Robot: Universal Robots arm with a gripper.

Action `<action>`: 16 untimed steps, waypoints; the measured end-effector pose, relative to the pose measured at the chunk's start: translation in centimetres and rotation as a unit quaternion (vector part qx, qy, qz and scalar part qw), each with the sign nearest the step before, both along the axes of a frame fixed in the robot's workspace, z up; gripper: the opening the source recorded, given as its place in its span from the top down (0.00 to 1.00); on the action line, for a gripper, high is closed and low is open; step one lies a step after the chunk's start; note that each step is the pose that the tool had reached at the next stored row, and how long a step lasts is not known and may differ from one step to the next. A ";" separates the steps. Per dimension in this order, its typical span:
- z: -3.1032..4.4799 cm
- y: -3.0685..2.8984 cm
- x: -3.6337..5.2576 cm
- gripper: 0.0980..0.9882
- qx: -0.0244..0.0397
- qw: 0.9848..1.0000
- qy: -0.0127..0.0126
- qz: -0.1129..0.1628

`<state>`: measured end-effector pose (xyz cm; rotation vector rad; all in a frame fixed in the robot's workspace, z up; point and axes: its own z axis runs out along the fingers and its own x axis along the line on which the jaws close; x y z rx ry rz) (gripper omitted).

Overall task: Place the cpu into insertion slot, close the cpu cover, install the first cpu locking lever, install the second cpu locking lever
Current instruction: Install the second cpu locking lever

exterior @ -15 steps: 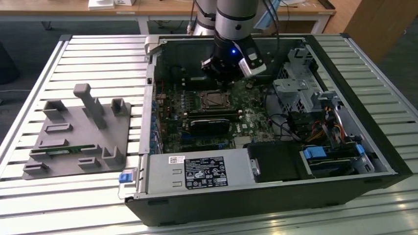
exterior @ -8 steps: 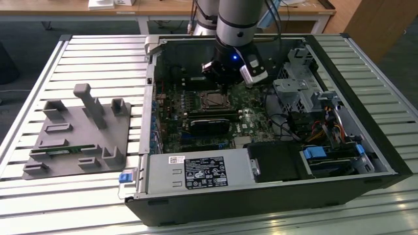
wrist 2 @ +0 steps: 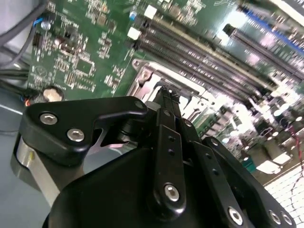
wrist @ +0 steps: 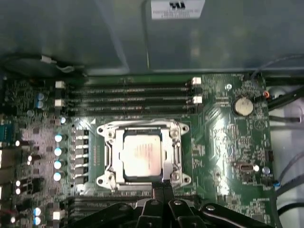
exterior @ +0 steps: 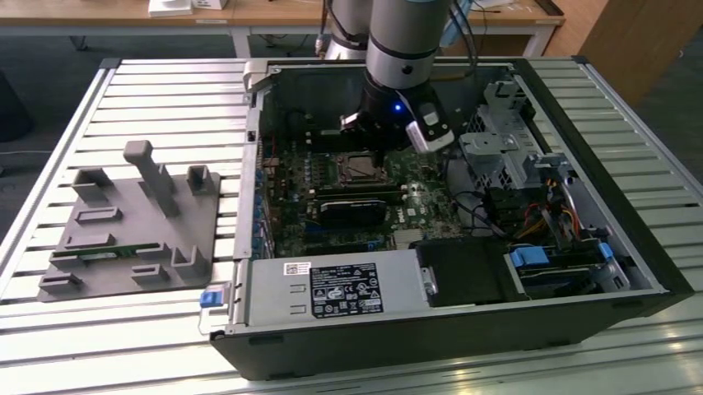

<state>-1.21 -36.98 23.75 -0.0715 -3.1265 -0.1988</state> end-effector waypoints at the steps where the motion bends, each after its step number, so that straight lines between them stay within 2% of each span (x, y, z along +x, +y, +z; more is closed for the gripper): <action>1: -0.02 -0.18 0.00 0.99 0.000 1.000 0.000 0.000; 5: -0.07 -0.67 -0.18 0.99 0.000 1.000 0.000 0.000; 16: -0.18 -1.20 -3.47 0.99 0.000 1.000 0.000 0.000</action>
